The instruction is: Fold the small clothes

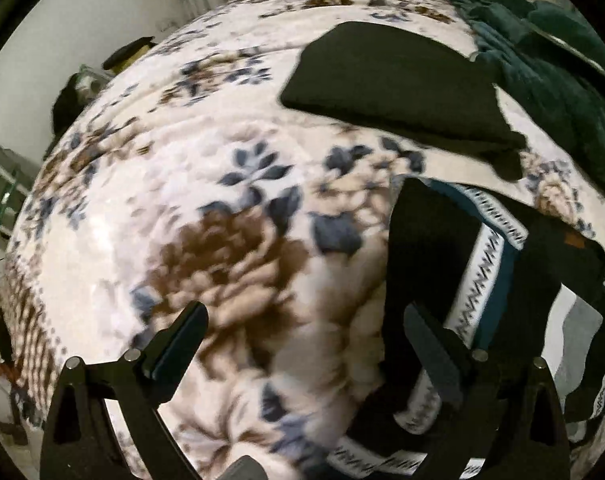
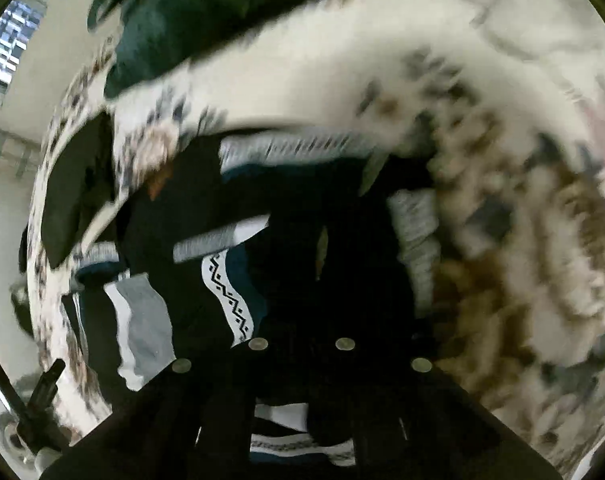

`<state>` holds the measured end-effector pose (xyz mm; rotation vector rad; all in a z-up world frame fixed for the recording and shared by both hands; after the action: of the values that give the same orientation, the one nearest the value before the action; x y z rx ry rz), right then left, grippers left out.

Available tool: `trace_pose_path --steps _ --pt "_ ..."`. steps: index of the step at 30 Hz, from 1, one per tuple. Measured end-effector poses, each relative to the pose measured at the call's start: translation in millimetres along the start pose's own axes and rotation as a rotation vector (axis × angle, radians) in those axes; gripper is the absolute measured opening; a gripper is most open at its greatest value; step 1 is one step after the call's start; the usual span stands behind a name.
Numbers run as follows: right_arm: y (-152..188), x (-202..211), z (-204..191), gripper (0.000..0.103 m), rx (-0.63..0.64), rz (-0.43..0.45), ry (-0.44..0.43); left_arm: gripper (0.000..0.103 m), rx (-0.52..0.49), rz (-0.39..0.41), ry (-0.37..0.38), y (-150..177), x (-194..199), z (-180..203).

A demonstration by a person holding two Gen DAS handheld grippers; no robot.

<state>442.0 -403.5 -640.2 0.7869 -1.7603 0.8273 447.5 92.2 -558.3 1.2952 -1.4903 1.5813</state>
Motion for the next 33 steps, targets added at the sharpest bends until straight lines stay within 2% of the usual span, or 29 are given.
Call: trace_pose_path --steps 1,6,9,11,14,15,17,18,20,22,25,26,28,30,33 --pt "-6 5 10 0.004 -0.009 0.016 0.020 0.100 -0.019 0.002 0.013 -4 -3 9" --pt "-17 -10 40 0.004 -0.021 -0.031 0.088 0.100 -0.122 -0.028 0.015 -18 -37 48" --pt "-18 -22 51 0.004 -0.032 -0.054 0.113 0.100 -0.170 -0.097 -0.020 -19 -75 55" --pt "-17 -33 55 0.004 -0.007 -0.070 0.147 0.102 -0.178 -0.124 -0.006 -18 -91 55" --pt "-15 -44 58 0.005 0.018 -0.096 0.169 0.102 -0.197 -0.102 0.011 -23 -89 51" --pt "-14 -44 58 0.006 0.008 -0.101 0.161 0.102 -0.211 -0.094 0.003 -23 -84 49" --pt "-15 -35 58 0.029 -0.014 -0.108 0.150 0.102 -0.214 -0.074 0.012 -22 -69 44" --pt "-15 -27 58 0.036 -0.022 -0.100 0.128 0.102 -0.216 -0.066 0.019 -19 -59 43" --pt "-12 -10 54 0.056 -0.038 -0.091 0.068 0.102 -0.224 -0.050 0.046 -11 -38 45" --pt "-2 15 56 0.064 -0.039 -0.098 0.037 0.102 -0.250 -0.022 0.071 1 -9 55" --pt "18 51 63 0.068 -0.010 -0.128 0.054 0.102 -0.315 -0.005 0.113 29 32 88" --pt "22 62 66 0.076 -0.002 -0.140 0.049 0.102 -0.349 0.001 0.128 44 50 105" --pt "29 86 75 0.085 0.023 -0.165 0.029 0.102 -0.384 0.006 0.160 64 73 132" --pt "33 105 83 0.085 0.070 -0.188 0.018 0.102 -0.414 -0.002 0.181 95 97 162" --pt "28 123 105 0.085 0.141 -0.235 0.024 0.102 -0.430 -0.068 0.221 158 127 211"
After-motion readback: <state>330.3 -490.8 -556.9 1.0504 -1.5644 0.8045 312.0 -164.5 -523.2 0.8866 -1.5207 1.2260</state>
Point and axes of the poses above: each gripper's, at about its wrist camera, not at the fingertips, and x roughly against the way its jaws point, z to its right, y to its underside, the point moved 10 cm from there along -x, roughly the way its jaws point, and after that the axes turned 6 degrees about -x, right-handed, at the moved point
